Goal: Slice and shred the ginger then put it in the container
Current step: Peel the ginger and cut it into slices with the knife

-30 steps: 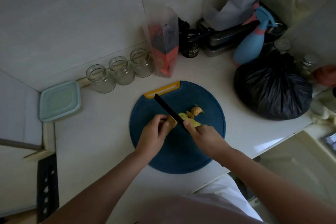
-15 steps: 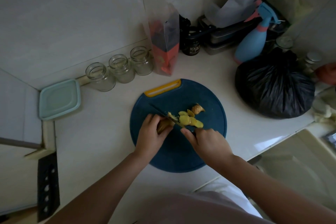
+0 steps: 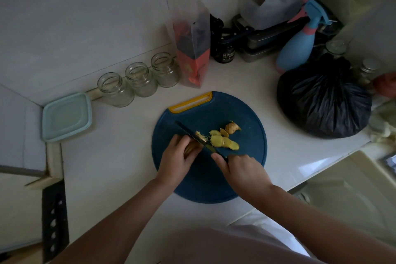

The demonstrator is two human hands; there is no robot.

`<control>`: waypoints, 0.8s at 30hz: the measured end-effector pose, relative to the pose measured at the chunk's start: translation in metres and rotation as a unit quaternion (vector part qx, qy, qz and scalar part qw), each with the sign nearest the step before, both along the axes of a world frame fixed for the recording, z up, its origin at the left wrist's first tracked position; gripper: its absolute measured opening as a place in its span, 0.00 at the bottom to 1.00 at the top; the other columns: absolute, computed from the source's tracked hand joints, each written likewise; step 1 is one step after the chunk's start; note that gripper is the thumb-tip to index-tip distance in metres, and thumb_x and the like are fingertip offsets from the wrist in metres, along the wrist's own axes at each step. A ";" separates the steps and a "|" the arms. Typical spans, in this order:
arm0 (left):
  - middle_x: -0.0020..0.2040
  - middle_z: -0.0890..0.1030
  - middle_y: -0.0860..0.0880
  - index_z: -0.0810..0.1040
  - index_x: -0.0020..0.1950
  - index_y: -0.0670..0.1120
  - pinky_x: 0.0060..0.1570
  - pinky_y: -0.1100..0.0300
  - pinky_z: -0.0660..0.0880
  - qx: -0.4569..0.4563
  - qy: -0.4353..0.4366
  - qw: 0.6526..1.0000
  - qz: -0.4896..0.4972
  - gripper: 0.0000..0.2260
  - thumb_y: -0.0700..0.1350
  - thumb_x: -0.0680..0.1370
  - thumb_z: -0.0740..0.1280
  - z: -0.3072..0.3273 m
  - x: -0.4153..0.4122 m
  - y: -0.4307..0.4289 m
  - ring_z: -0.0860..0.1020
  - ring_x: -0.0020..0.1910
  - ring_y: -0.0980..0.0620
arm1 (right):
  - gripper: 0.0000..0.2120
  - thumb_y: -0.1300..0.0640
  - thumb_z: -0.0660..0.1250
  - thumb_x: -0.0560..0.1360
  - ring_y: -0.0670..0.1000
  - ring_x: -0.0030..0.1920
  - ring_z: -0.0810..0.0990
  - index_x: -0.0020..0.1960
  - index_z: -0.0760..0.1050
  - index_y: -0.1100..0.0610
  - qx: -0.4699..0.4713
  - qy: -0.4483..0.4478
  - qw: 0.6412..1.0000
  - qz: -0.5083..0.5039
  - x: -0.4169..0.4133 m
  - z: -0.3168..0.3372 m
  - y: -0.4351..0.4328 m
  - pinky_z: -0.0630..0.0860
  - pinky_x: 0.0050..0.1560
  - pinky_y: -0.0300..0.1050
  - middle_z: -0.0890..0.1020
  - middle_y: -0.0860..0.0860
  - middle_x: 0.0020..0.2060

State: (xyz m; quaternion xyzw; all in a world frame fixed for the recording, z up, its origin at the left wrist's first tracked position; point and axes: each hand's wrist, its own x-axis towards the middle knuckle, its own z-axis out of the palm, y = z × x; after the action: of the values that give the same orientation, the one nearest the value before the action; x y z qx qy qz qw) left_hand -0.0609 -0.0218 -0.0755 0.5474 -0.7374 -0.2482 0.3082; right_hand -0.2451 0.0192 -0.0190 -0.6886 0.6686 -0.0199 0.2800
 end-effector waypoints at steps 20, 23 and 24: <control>0.44 0.70 0.48 0.69 0.50 0.50 0.37 0.67 0.68 -0.008 -0.038 0.998 -0.054 0.10 0.55 0.76 0.62 -0.012 0.006 -0.017 0.71 0.37 0.55 | 0.22 0.48 0.44 0.85 0.55 0.34 0.70 0.70 0.67 0.56 0.201 -0.043 0.979 0.010 0.010 0.019 -0.034 0.68 0.36 0.48 0.65 0.51 0.31; 0.44 0.69 0.50 0.69 0.50 0.51 0.39 0.72 0.66 -0.003 -0.033 0.998 -0.054 0.09 0.54 0.76 0.62 -0.013 0.005 -0.019 0.68 0.38 0.60 | 0.22 0.54 0.44 0.85 0.56 0.32 0.69 0.78 0.54 0.56 0.228 -0.034 0.973 -0.005 0.012 0.022 -0.038 0.66 0.33 0.45 0.62 0.52 0.31; 0.44 0.69 0.50 0.69 0.50 0.51 0.40 0.72 0.66 0.000 -0.030 0.998 -0.057 0.09 0.54 0.76 0.62 -0.013 0.005 -0.020 0.68 0.38 0.60 | 0.22 0.55 0.45 0.85 0.55 0.32 0.67 0.79 0.51 0.55 0.241 -0.023 0.970 0.004 0.014 0.023 -0.040 0.66 0.33 0.45 0.61 0.52 0.32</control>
State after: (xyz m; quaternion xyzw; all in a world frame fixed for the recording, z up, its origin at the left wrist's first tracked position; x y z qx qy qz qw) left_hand -0.0555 -0.0420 -0.0887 0.5117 -0.7762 -0.2492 0.2715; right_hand -0.2316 -0.0210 0.0044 -0.6028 0.6446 0.1271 0.4528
